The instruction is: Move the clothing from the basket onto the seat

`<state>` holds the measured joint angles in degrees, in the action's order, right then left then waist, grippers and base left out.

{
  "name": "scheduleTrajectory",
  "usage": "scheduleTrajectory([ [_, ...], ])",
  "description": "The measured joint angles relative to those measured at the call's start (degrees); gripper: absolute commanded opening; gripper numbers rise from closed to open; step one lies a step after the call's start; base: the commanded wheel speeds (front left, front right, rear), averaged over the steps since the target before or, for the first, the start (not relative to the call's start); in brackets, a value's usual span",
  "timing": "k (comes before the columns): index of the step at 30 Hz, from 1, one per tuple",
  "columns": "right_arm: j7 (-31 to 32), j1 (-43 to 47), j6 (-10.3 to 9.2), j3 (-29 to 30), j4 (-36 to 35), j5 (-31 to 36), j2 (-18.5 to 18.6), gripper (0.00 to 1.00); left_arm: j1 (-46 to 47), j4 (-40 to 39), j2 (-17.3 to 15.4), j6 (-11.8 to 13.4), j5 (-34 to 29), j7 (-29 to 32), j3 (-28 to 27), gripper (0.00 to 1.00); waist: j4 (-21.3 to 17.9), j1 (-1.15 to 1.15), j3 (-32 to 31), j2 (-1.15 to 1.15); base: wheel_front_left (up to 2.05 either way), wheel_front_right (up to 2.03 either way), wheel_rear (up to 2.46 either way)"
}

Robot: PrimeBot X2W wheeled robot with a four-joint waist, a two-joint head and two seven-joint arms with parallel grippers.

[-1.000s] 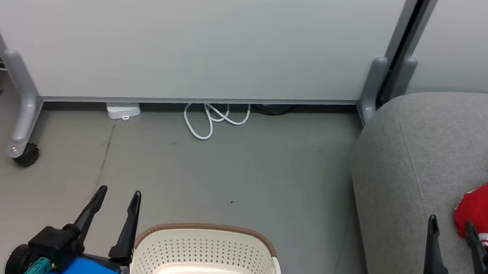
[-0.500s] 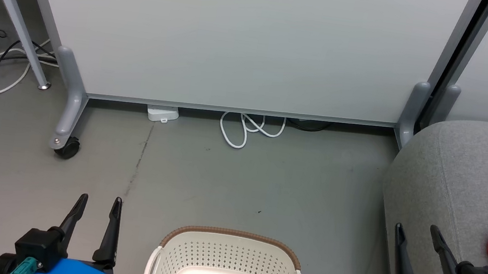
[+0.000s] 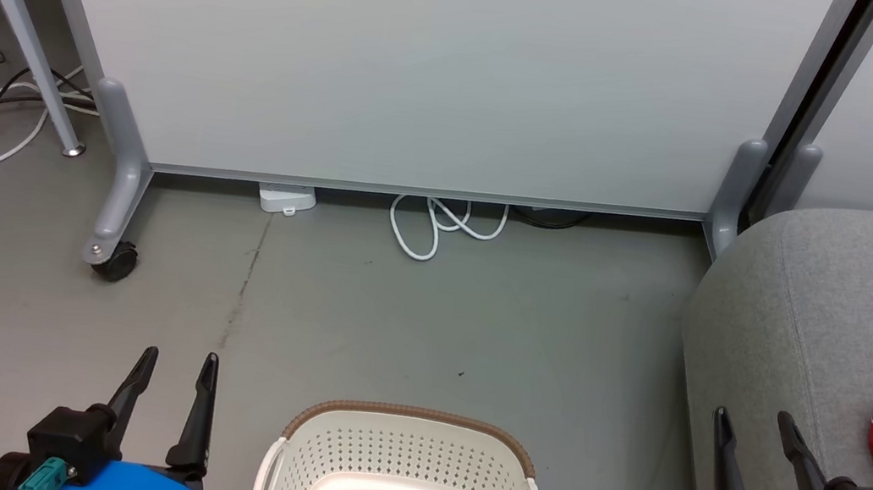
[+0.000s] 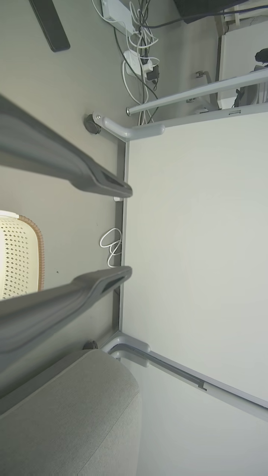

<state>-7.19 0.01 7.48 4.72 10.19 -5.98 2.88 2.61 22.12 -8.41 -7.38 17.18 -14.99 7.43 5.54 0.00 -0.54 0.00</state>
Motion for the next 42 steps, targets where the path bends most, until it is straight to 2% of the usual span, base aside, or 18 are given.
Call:
scheduleTrajectory([
  [17,0.0,0.0,0.00,-0.3,-0.1,-1.8,0.0,1.00,0.6,0.7,-0.1,0.0,1.6,0.0,2.0,1.00,-0.9,0.01,1.0,0.00,0.00,0.00,0.00],
  [18,0.1,0.1,0.00,-0.3,0.3,-1.8,-0.1,0.00,0.3,1.1,0.1,0.0,1.6,0.1,2.1,0.00,-0.9,0.01,1.0,0.00,0.00,0.00,0.00],
  [25,0.2,1.2,0.00,-0.4,4.1,-2.3,-0.3,0.00,-3.1,4.2,1.2,0.0,2.0,0.4,2.6,0.00,-1.0,0.02,1.1,0.00,0.00,0.00,0.00],
  [42,3.1,0.7,0.00,0.0,4.3,-19.4,-0.4,0.00,-2.6,2.0,2.0,0.0,17.1,4.8,-0.6,0.00,-1.6,0.02,1.0,0.00,0.00,0.00,0.00],
])
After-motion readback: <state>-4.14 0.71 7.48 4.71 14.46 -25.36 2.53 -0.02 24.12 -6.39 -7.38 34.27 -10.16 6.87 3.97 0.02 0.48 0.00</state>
